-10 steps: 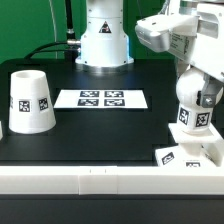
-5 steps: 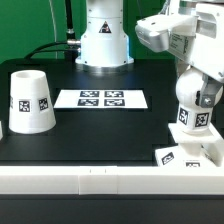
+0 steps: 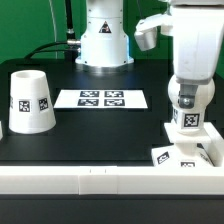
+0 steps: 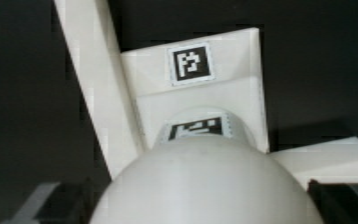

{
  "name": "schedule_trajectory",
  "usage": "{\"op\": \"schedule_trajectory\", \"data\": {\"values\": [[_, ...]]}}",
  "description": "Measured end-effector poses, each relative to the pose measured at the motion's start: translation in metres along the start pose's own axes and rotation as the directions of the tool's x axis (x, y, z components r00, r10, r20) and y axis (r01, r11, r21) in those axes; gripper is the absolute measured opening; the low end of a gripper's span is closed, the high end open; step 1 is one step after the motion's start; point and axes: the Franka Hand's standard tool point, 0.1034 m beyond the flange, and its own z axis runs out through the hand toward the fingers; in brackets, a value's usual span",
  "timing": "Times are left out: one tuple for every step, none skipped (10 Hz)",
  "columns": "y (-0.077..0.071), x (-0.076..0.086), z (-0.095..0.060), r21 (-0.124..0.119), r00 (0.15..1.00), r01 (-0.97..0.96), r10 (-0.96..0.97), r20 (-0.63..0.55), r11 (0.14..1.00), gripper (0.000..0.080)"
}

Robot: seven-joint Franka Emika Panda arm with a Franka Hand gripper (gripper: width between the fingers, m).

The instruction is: Assemble lamp

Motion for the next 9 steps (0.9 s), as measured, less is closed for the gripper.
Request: {"op": "schedule_trajectory", "data": {"values": [[-0.0001, 0.0001, 0.0000, 0.005, 0.994, -0.109, 0.109, -0.009, 0.994, 0.0577], [0.0000, 0.0001, -0.0001, 0.005, 0.985, -0.170, 0.170, -0.009, 0.985, 0.0577], [0.0000, 0.0002, -0.0001, 0.006, 0.974, -0.228, 0.228, -0.009, 0.974, 0.0577], [-0.0001, 0.0003, -0.0001, 0.006, 0.954, -0.300, 0.300, -0.008, 0.954, 0.0577], [-0.0003, 0.0007, -0.0001, 0.007, 0.927, -0.375, 0.375, -0.008, 0.927, 0.0577], [-0.0003, 0.0009, -0.0001, 0.008, 0.901, -0.433, 0.433, -0.007, 0.901, 0.0577], [-0.0004, 0.0011, -0.0001, 0.008, 0.878, -0.479, 0.479, -0.007, 0.878, 0.0577], [-0.0004, 0.0014, -0.0002, 0.008, 0.837, -0.547, 0.547, -0.007, 0.837, 0.0577], [-0.0009, 0.0026, -0.0002, 0.009, 0.773, -0.634, 0.634, -0.009, 0.773, 0.0577]]}}
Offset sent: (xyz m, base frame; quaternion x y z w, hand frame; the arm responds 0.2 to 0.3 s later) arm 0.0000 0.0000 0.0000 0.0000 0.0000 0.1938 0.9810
